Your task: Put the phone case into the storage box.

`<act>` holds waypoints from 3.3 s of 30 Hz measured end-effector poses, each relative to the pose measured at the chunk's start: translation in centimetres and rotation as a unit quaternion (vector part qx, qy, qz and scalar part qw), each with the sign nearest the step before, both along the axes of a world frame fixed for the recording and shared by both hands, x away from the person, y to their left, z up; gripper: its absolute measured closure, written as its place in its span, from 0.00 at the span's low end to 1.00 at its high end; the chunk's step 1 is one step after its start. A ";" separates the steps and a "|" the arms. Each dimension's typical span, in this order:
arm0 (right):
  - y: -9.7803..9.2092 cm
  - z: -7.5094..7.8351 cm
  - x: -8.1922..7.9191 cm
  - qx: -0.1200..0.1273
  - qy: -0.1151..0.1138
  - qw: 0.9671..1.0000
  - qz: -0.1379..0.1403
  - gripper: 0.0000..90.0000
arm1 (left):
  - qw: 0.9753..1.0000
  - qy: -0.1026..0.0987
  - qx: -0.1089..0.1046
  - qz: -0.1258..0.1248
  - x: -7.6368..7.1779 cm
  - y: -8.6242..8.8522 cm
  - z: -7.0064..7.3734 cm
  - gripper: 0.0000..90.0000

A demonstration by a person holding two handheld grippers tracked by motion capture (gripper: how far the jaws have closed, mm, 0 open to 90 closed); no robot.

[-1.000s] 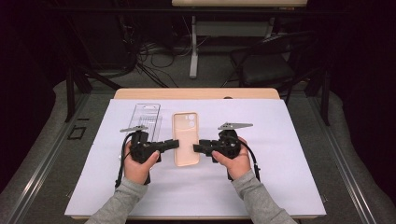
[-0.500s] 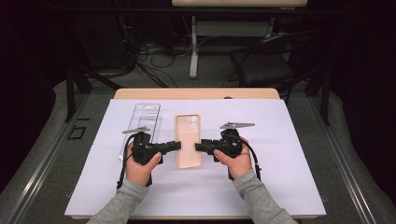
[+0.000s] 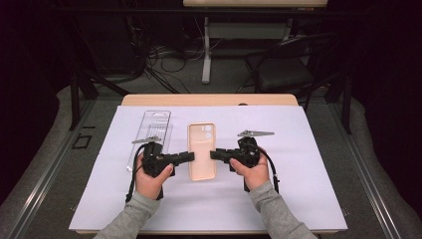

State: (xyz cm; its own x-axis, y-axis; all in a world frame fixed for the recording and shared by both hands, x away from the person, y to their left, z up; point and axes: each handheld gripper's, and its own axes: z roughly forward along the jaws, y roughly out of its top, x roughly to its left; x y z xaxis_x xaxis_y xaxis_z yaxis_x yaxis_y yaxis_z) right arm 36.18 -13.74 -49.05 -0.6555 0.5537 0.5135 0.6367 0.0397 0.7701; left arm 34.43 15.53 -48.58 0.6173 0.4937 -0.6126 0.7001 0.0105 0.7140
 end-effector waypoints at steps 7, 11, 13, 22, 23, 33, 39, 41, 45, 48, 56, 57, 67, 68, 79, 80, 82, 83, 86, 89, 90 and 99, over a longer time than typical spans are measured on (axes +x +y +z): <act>0.0 -0.1 0.0 0.003 0.003 1.000 0.000 0.85 | 1.000 -0.001 -0.001 0.000 0.0 0.0 0.0 0.90; 0.0 -0.2 0.0 0.003 0.006 1.000 -0.001 0.87 | 1.000 -0.002 -0.001 0.000 -0.1 -0.1 0.0 0.90; 0.0 -0.2 0.0 0.004 0.006 1.000 0.000 0.88 | 1.000 -0.002 0.000 0.000 -0.1 -0.1 0.0 0.90; -0.1 -0.3 0.1 0.010 0.015 1.000 0.000 0.90 | 1.000 -0.004 -0.001 0.000 -0.1 -0.1 -0.1 0.90; -0.2 -0.3 0.1 0.010 0.016 1.000 0.000 0.90 | 1.000 -0.004 0.000 -0.001 -0.1 -0.1 -0.1 0.90; -0.2 -0.3 0.1 0.014 0.025 1.000 -0.002 0.91 | 1.000 -0.003 0.000 -0.001 -0.1 -0.1 -0.1 0.90; -0.2 -0.3 0.1 0.016 0.031 0.999 -0.004 0.91 | 1.000 -0.002 -0.001 -0.003 0.0 -0.1 -0.2 0.90; -0.2 -0.3 0.1 0.016 0.032 0.999 -0.004 0.91 | 1.000 -0.001 -0.001 -0.003 0.0 -0.1 -0.2 0.90; -0.3 -0.3 0.1 0.016 0.033 0.999 -0.005 0.91 | 1.000 -0.001 0.000 -0.003 0.0 -0.1 -0.2 0.90; -0.3 -0.4 0.1 0.018 0.035 0.999 -0.005 0.91 | 1.000 -0.001 0.000 -0.002 0.0 -0.1 -0.2 0.90; -0.3 -0.4 0.1 0.018 0.036 0.999 -0.006 0.91 | 1.000 -0.002 0.000 -0.002 0.0 -0.1 -0.2 0.90; -0.3 -0.4 0.1 0.018 0.036 0.999 -0.006 0.91 | 1.000 -0.001 0.000 -0.002 0.0 -0.1 -0.2 0.90; -0.3 -0.3 0.1 0.019 0.037 0.999 -0.006 0.91 | 1.000 -0.001 -0.002 0.000 0.0 -0.1 -0.3 0.89; -0.3 -0.4 0.1 0.019 0.036 0.999 -0.006 0.92 | 1.000 -0.001 -0.004 0.000 0.0 -0.1 -0.3 0.89; -0.3 -0.4 0.1 0.023 0.037 0.999 -0.010 0.92 | 1.000 0.002 -0.027 0.007 0.1 0.3 -0.3 0.82; -0.3 -0.4 0.1 0.023 0.036 0.999 -0.011 0.92 | 1.000 0.003 -0.027 0.008 0.1 0.3 -0.3 0.82; -0.4 -0.4 0.1 0.022 0.037 0.999 -0.013 0.92 | 1.000 0.001 -0.027 0.008 0.1 0.4 -0.3 0.81; -0.4 -0.4 0.1 0.020 0.037 0.999 -0.013 0.92 | 1.000 0.004 -0.028 0.008 0.2 0.4 -0.3 0.81; -0.6 -0.4 0.2 0.020 0.035 0.999 -0.017 0.92 | 0.999 0.005 -0.031 0.010 0.3 0.6 -0.2 0.80; -0.8 -0.4 0.2 0.020 0.035 0.999 -0.021 0.92 | 0.999 0.007 -0.032 0.012 0.4 0.8 -0.1 0.80; -0.8 -0.4 0.2 0.020 0.035 0.999 -0.022 0.92 | 0.999 0.005 -0.030 0.012 0.4 0.9 -0.1 0.80; -1.3 -0.5 0.4 0.014 0.028 0.999 -0.034 0.92 | 1.000 -0.012 -0.002 0.022 0.3 0.8 0.3 0.75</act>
